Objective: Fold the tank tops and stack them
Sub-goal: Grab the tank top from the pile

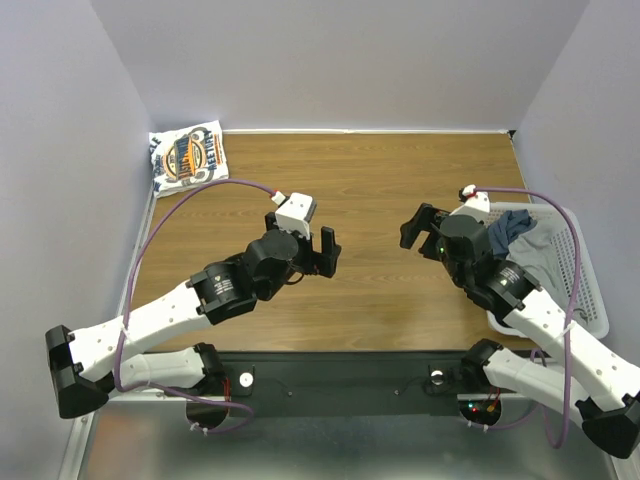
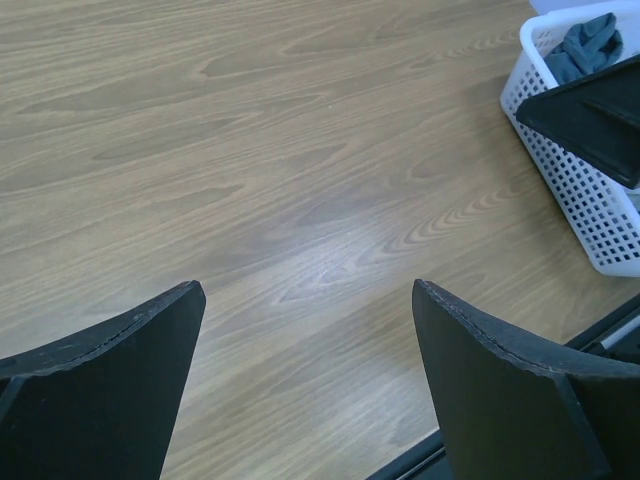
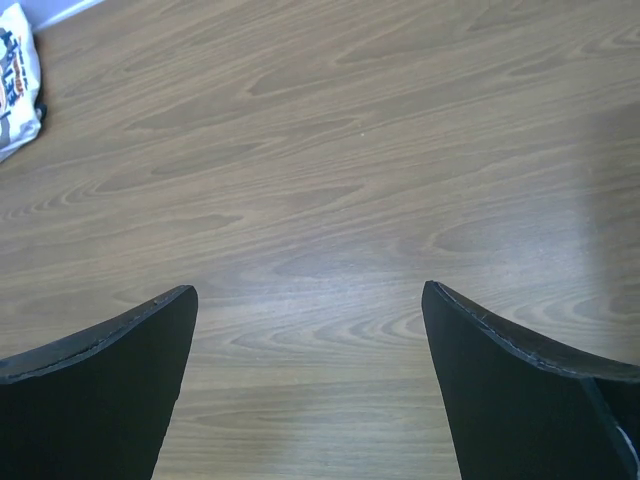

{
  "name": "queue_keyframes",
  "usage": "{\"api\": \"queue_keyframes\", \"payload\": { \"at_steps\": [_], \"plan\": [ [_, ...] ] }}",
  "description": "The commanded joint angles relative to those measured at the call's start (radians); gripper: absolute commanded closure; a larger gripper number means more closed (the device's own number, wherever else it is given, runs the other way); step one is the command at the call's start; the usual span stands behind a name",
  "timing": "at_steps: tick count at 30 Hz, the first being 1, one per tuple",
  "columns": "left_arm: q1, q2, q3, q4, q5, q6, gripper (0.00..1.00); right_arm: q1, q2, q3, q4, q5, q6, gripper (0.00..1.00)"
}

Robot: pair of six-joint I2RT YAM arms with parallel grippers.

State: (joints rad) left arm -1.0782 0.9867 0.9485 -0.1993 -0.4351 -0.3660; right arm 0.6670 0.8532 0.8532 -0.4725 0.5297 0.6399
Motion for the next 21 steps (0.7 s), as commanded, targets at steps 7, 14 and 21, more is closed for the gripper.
{"api": "queue_keyframes", "payload": {
  "at_steps": [7,14,21],
  "plan": [
    [0.003,-0.036,-0.010,0.038,0.044,-0.024,0.03,-0.006,0.050,0.073,-0.004,0.010,-0.060,0.00],
    [0.004,-0.046,0.001,0.029,0.064,-0.002,0.03,-0.223,0.246,0.242,-0.058,0.032,-0.133,0.00],
    [0.011,-0.051,0.013,0.024,0.079,0.007,0.03,-0.743,0.454,0.274,-0.048,-0.132,-0.076,0.00]
  ]
}}
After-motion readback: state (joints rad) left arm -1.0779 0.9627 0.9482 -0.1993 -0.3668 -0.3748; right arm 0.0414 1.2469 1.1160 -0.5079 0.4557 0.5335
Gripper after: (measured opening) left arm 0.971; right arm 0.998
